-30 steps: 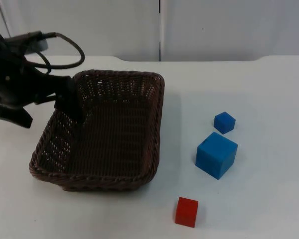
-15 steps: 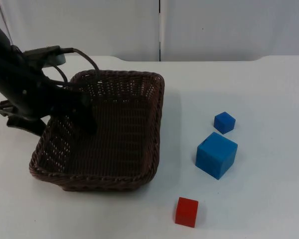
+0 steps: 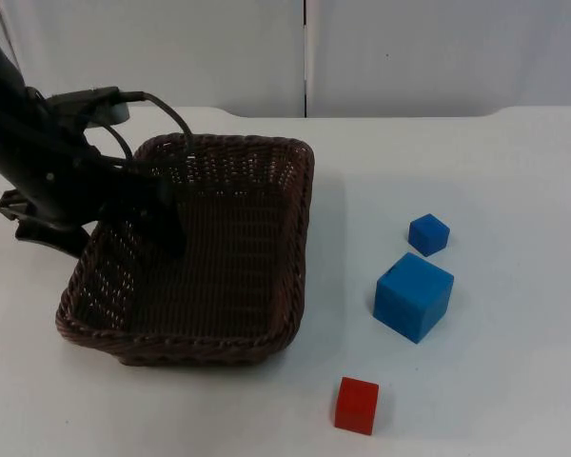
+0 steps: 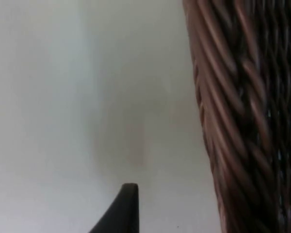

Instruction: Pick up the basket with the left hand and place the largest block into the basket with the right hand.

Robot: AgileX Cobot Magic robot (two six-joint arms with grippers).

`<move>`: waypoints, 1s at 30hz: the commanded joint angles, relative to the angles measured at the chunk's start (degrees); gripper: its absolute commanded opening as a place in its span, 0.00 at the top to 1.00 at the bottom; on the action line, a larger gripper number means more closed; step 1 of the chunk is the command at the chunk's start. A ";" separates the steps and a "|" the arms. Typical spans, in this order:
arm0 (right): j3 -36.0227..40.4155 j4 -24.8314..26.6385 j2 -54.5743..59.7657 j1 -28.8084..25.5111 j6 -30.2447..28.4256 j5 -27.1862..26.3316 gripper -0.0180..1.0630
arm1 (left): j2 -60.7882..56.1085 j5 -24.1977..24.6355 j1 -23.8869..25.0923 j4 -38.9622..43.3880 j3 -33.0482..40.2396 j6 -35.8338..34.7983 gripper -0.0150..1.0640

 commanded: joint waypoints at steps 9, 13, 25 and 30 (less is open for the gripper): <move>0.10 0.22 -0.07 -0.35 -0.13 -0.34 0.01 | 0.78 -0.38 -0.25 -0.78 -0.28 0.42 0.03; 0.10 0.22 -0.07 -0.35 -0.13 -0.34 0.01 | 1.61 -0.02 -0.25 -0.78 -0.28 0.53 0.04; 0.10 0.22 -0.07 -0.35 -0.13 -0.34 0.01 | 1.58 1.12 -0.25 -0.98 -0.28 0.40 0.75; 0.10 0.22 -0.07 -0.35 -0.13 -0.34 0.01 | 0.66 3.05 -0.25 -0.85 -0.28 0.40 0.99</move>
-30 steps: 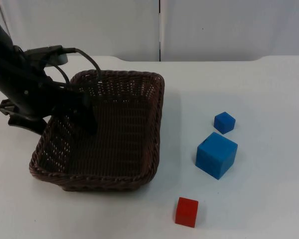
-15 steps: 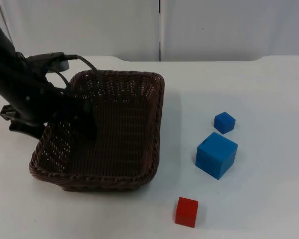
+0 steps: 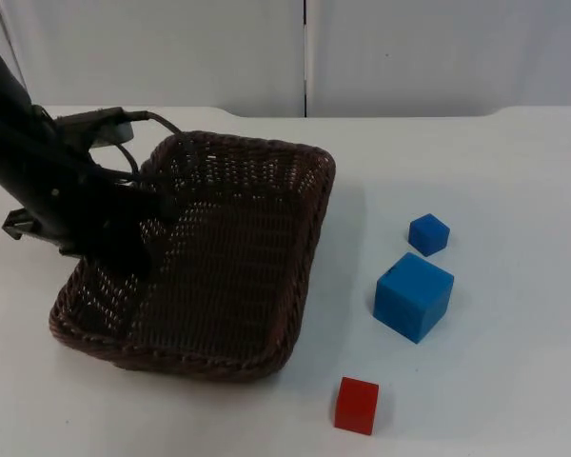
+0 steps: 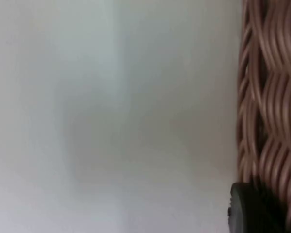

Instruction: Pick up the basket with the left hand and place the largest block into the basket with the right hand.

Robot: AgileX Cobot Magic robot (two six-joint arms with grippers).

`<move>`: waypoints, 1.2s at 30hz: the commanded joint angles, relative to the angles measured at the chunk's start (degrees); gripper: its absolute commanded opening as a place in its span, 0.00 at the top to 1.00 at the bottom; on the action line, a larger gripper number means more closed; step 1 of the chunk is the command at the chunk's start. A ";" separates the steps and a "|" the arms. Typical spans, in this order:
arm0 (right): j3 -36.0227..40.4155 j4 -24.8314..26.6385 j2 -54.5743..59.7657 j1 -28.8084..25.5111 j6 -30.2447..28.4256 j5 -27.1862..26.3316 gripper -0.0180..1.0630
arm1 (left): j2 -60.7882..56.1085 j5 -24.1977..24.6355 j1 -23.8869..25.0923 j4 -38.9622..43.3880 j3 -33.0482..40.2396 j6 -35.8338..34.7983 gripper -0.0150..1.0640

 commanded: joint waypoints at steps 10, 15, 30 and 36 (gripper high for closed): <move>0.10 0.22 -0.07 -0.35 -0.21 -0.34 0.01 | -6.93 4.23 -0.25 -0.96 -0.18 -2.19 0.99; 0.10 0.22 -0.07 -0.35 -0.21 -0.34 0.01 | -12.67 5.94 -0.25 -2.54 -0.18 -4.25 0.99; 0.10 0.22 -0.07 -0.35 -0.21 -0.34 0.01 | -22.82 10.54 -0.25 -2.43 -0.04 -8.89 0.99; 0.10 0.22 -0.07 -0.35 -0.21 -0.34 0.01 | -23.66 11.53 -0.25 -2.43 2.15 -10.01 0.99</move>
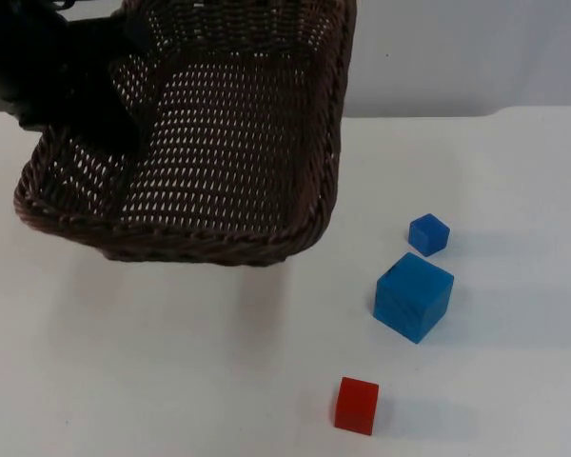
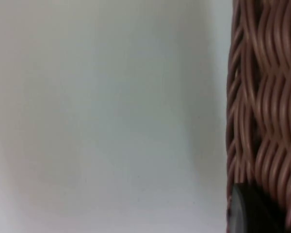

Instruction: Pick up the basket with the left hand and place the largest block into the basket with the right hand.

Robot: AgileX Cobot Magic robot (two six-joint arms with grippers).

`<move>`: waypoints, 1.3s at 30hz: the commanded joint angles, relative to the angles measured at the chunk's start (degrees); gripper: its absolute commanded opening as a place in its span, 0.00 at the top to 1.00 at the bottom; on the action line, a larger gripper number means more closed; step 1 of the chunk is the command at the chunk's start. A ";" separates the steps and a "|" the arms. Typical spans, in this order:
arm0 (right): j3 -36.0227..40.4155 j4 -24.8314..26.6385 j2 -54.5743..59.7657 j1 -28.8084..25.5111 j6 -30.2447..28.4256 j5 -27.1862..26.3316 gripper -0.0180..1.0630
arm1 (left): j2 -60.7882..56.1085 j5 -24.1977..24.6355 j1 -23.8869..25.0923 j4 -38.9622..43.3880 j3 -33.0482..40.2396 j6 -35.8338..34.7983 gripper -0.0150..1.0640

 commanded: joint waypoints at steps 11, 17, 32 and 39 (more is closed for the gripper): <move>0.10 0.22 -0.07 -0.35 -0.21 -0.34 0.01 | -5.77 0.02 -0.14 -0.96 7.31 -1.03 0.99; 0.10 0.22 -0.07 -0.35 -0.21 -0.34 0.01 | -9.30 0.02 -0.14 -1.17 11.10 -1.98 0.99; 0.10 0.22 -0.07 -0.35 -0.21 -0.34 0.01 | -18.59 -1.25 -0.14 -1.29 24.73 -2.22 0.99; 0.10 0.22 -0.07 -0.35 -0.21 -0.34 0.01 | -20.87 -1.25 -0.14 -1.71 27.30 -2.22 0.99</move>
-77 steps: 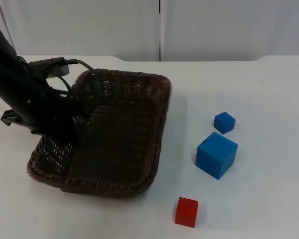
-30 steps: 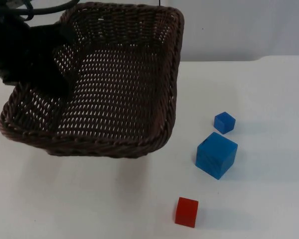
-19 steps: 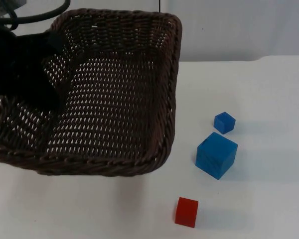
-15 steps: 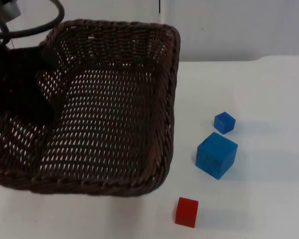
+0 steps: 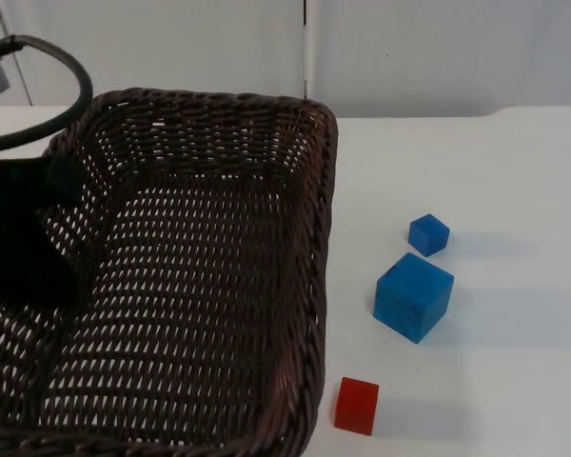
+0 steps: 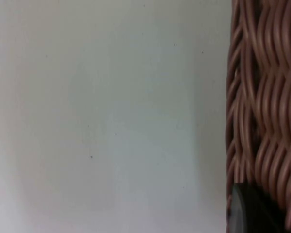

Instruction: Pick up the basket with the left hand and place the largest block into the basket with the right hand.

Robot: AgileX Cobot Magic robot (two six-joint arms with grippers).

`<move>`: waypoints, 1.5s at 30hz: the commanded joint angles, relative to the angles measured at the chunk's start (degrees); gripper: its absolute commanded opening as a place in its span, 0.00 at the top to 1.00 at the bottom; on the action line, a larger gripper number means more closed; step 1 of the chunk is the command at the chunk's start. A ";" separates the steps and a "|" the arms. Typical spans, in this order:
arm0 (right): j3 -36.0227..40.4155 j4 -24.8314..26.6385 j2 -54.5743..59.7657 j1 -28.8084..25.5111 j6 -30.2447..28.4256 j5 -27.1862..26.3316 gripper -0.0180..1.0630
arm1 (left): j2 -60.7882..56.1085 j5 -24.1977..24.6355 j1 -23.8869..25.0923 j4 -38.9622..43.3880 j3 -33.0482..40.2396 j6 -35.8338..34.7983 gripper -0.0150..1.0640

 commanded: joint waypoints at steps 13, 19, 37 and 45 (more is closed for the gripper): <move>0.10 0.22 -0.07 -0.35 -0.26 -0.34 0.01 | -3.48 2.25 -0.14 -1.23 0.74 -0.23 0.99; 0.10 0.22 -0.07 -0.35 -0.26 -0.34 0.01 | -3.38 3.04 -0.14 1.76 0.74 -0.12 0.99; 0.10 0.22 -0.07 -0.35 -0.26 -0.34 0.01 | -3.38 3.16 -0.14 -0.93 0.74 -0.43 0.99; 0.10 0.22 -0.07 -0.35 -0.26 -0.34 0.01 | -3.38 3.16 -0.14 -1.05 0.74 -0.43 0.99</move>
